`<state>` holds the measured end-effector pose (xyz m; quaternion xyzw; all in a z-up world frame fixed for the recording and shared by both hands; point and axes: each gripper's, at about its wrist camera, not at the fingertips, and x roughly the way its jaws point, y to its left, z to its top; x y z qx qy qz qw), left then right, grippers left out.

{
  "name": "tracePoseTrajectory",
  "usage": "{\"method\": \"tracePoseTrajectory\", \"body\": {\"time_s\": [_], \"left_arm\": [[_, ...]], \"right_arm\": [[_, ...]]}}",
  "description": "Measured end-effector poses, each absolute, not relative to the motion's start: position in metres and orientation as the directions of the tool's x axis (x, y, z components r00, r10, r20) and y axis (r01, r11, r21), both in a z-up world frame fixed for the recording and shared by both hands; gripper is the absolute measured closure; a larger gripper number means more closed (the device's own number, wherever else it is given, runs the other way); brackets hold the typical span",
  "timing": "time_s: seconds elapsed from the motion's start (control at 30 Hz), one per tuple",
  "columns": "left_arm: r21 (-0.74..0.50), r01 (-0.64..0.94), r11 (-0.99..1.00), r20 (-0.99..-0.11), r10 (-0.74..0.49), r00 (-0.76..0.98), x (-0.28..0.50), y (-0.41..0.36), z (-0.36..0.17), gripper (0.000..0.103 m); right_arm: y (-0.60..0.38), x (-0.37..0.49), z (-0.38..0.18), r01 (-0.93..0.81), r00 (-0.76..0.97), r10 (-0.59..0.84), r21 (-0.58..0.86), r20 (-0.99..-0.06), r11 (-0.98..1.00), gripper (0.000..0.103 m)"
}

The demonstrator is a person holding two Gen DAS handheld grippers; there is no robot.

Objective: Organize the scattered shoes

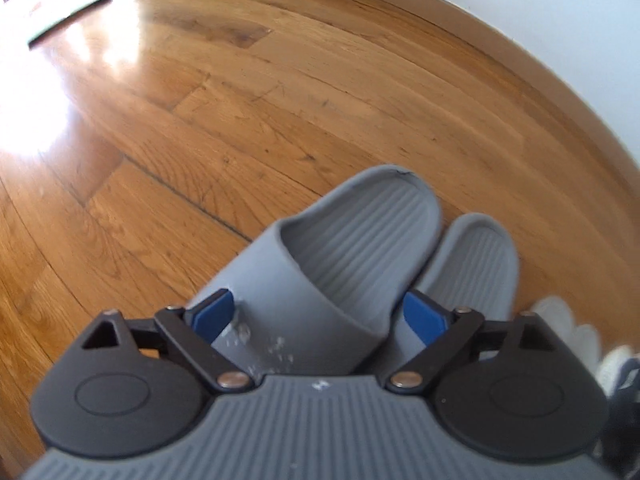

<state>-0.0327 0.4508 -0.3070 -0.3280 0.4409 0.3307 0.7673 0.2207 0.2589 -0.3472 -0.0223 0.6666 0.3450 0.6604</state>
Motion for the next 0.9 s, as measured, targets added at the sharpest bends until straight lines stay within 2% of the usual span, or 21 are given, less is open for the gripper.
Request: {"method": "tracePoseTrajectory", "body": {"time_s": [0.07,0.2,0.33,0.47,0.57,0.63,0.7,0.77,0.8,0.83,0.9], "left_arm": [[-0.261,-0.802,0.537,-0.888,0.192,0.417,-0.050,0.452,-0.303,0.010],[-0.237,-0.879,0.413,-0.916,0.206,0.344,-0.088,0.453,-0.297,0.009],[-0.241,-0.936,0.258,-0.943,0.165,0.289,-0.116,0.466,-0.302,0.009],[-0.197,-0.948,0.249,-0.947,0.200,0.250,-0.127,0.472,-0.295,0.009],[-0.197,-0.945,0.260,-0.945,0.205,0.253,-0.135,0.474,-0.292,0.008],[-0.177,-0.944,0.279,-0.945,0.219,0.242,-0.137,0.474,-0.289,0.008],[-0.152,-0.937,0.314,-0.943,0.236,0.233,-0.135,0.473,-0.285,0.008],[-0.141,-0.925,0.352,-0.941,0.242,0.235,-0.133,0.472,-0.281,0.008],[-0.138,-0.919,0.370,-0.940,0.243,0.239,-0.132,0.471,-0.280,0.008],[-0.136,-0.911,0.389,-0.938,0.245,0.244,-0.130,0.470,-0.278,0.008],[-0.134,-0.903,0.409,-0.937,0.243,0.249,-0.128,0.469,-0.278,0.007]], "right_arm": [[0.264,0.224,-0.348,-0.464,-0.151,0.449,0.464,-0.881,0.755,0.000],[0.296,0.223,-0.351,-0.460,-0.225,0.472,0.520,-0.853,0.720,0.000],[0.352,0.233,-0.346,-0.464,-0.265,0.488,0.554,-0.831,0.691,0.000],[0.414,0.240,-0.359,-0.419,-0.373,0.469,0.597,-0.800,0.685,0.002],[0.457,0.227,-0.374,-0.426,-0.437,0.466,0.633,-0.770,0.646,0.010],[0.473,0.223,-0.389,-0.355,-0.478,0.485,0.666,-0.733,0.656,0.010],[0.482,0.218,-0.406,-0.299,-0.492,0.461,0.640,-0.739,0.708,0.010],[0.490,0.212,-0.423,-0.281,-0.503,0.415,0.597,-0.758,0.751,0.016],[0.492,0.209,-0.428,-0.276,-0.515,0.405,0.593,-0.755,0.756,0.032],[0.492,0.206,-0.430,-0.282,-0.528,0.402,0.602,-0.748,0.748,0.037],[0.495,0.197,-0.430,-0.307,-0.552,0.396,0.620,-0.734,0.722,0.037]]}}
